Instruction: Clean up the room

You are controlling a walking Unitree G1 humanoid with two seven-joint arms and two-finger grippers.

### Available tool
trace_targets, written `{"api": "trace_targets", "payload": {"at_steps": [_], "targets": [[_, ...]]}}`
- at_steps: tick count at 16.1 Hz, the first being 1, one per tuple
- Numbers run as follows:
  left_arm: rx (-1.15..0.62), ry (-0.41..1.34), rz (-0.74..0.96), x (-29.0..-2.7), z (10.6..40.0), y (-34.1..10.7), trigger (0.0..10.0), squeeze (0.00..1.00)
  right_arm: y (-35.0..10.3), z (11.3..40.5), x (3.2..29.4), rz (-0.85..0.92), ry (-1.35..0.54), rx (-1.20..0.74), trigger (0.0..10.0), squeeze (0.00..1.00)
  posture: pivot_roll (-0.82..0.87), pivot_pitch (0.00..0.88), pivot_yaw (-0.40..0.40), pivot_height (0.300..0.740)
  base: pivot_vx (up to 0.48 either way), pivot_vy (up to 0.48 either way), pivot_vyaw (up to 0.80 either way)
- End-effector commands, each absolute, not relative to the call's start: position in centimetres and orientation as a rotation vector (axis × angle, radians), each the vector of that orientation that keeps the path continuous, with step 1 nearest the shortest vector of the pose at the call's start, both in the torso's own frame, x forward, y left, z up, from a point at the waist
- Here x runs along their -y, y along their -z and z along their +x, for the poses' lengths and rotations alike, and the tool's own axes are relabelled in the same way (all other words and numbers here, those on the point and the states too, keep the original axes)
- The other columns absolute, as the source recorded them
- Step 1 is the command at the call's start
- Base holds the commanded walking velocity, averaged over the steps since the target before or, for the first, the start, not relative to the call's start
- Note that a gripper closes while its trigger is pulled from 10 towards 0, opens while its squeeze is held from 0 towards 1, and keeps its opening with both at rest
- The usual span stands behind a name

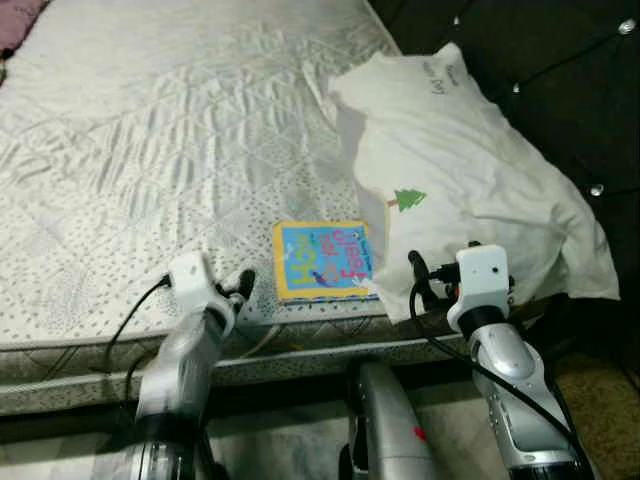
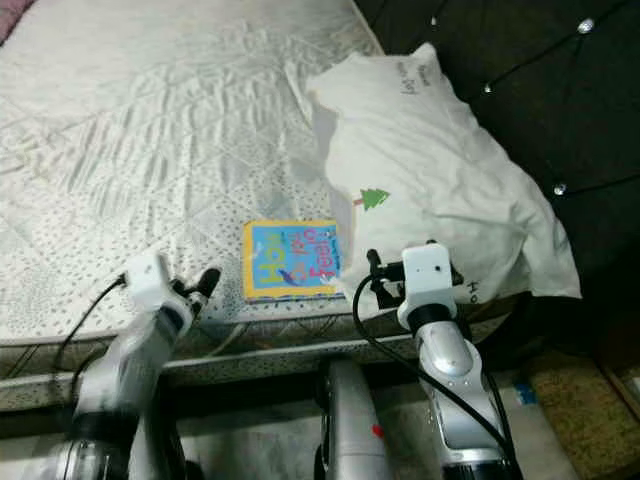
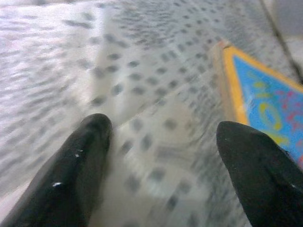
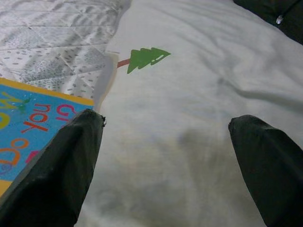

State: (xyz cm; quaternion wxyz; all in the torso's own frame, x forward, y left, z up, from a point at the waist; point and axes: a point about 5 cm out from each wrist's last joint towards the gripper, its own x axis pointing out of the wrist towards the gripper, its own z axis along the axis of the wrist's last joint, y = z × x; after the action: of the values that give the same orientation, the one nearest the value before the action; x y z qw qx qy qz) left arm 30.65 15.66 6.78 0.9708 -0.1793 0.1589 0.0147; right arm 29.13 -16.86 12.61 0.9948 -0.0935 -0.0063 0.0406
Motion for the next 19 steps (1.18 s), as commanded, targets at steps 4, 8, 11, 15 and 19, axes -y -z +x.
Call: {"api": "trace_targets", "payload": {"at_steps": [4, 8, 11, 15, 19], "targets": [[-0.14, 0.009, -0.175, -14.5, 27.6, -9.3, 10.0, 1.0, -11.9, 29.7, 15.1, -0.123, -0.13, 0.001, 10.0, 0.0, -0.1, 0.097, -0.076, 0.521, 0.0, 0.0, 0.0], [0.037, -0.023, -0.018, -15.9, 27.4, -12.6, 10.0, 1.0, -11.2, 30.6, 13.1, -0.113, -0.153, -0.001, 10.0, 0.0, -0.05, 0.065, -0.055, 0.521, 0.0, 0.0, 0.0], [0.148, -0.065, 0.072, -16.8, 27.9, -14.5, 10.0, 1.0, -11.2, 31.6, 13.2, -0.055, -0.092, -0.001, 10.0, 0.0, -0.04, 0.033, -0.035, 0.521, 0.0, 0.0, 0.0], [0.115, -0.085, 0.147, -16.7, 29.5, -13.8, 10.0, 1.0, -12.9, 34.0, 13.4, -0.022, -0.046, 0.038, 10.0, 0.0, -0.05, 0.0, -0.022, 0.521, 0.0, 0.0, 0.0], [0.214, -0.248, 0.281, -18.0, 30.6, -15.2, 10.0, 0.0, -13.3, 34.9, 13.8, 0.001, -0.021, 0.065, 10.0, 0.0, -0.05, 0.0, -0.023, 0.521, 0.0, 0.0, 0.0]]}}
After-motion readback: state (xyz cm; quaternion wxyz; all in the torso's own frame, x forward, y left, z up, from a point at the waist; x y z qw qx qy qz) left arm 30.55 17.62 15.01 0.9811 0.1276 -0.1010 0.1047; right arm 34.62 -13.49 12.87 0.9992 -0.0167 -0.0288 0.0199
